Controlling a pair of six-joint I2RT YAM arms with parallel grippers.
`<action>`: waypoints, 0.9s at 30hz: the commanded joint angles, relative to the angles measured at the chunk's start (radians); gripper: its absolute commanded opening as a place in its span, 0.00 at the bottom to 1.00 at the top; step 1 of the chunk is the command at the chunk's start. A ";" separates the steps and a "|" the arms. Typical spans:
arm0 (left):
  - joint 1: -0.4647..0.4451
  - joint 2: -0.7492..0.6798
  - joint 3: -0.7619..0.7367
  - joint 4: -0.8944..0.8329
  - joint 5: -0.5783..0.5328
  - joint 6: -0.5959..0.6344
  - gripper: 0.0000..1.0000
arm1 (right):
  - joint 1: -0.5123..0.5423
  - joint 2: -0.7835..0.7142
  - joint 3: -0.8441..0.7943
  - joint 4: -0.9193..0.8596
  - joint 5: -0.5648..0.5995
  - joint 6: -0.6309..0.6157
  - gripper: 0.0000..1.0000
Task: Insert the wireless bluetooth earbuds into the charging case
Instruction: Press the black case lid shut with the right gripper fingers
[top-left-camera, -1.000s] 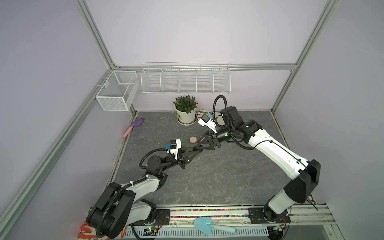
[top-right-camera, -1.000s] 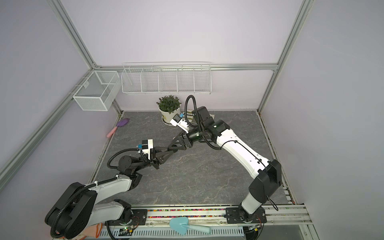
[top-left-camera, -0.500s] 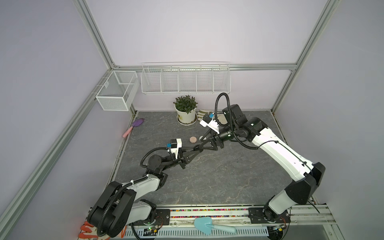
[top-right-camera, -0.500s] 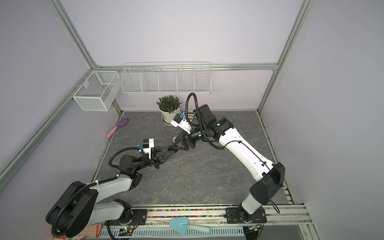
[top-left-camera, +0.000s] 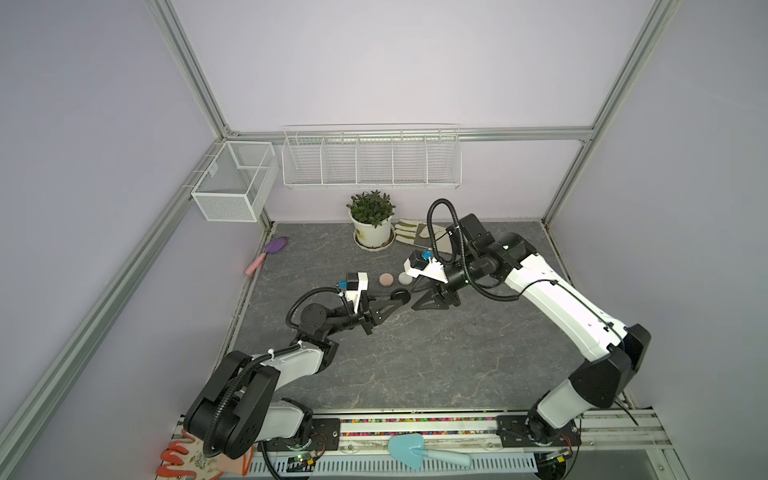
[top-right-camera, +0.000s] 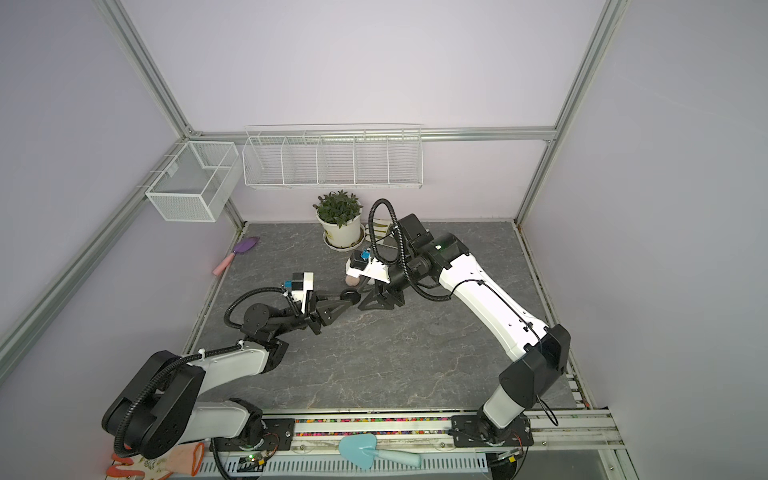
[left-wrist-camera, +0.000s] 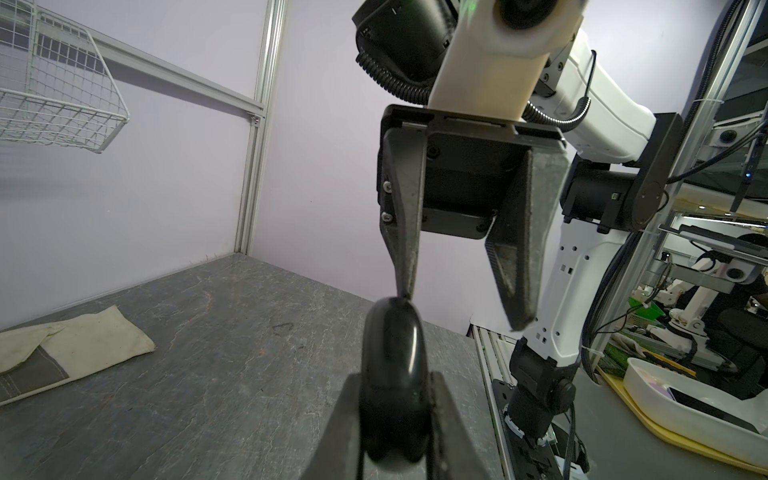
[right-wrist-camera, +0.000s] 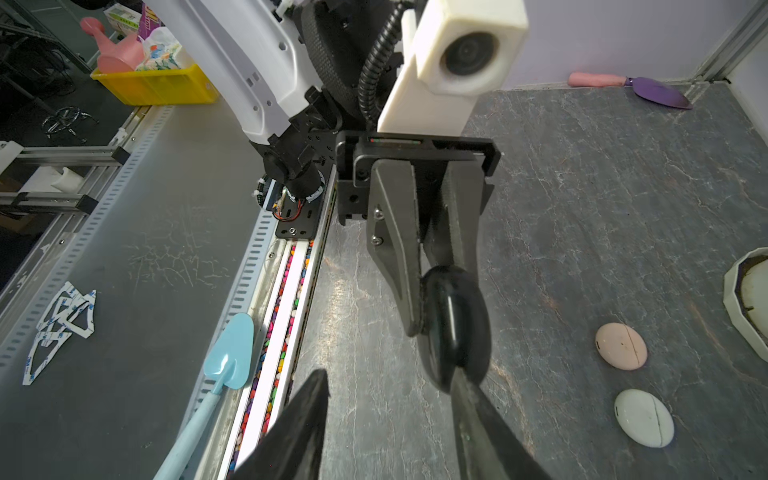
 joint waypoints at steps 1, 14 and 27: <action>-0.002 -0.005 0.015 0.052 0.029 -0.007 0.00 | -0.004 0.047 0.039 -0.055 -0.037 -0.068 0.50; -0.002 -0.011 0.011 0.052 0.020 0.005 0.00 | -0.003 0.132 0.119 -0.119 -0.080 -0.064 0.35; -0.002 -0.014 0.013 0.052 -0.014 -0.013 0.00 | 0.032 0.146 0.092 -0.070 0.039 -0.054 0.17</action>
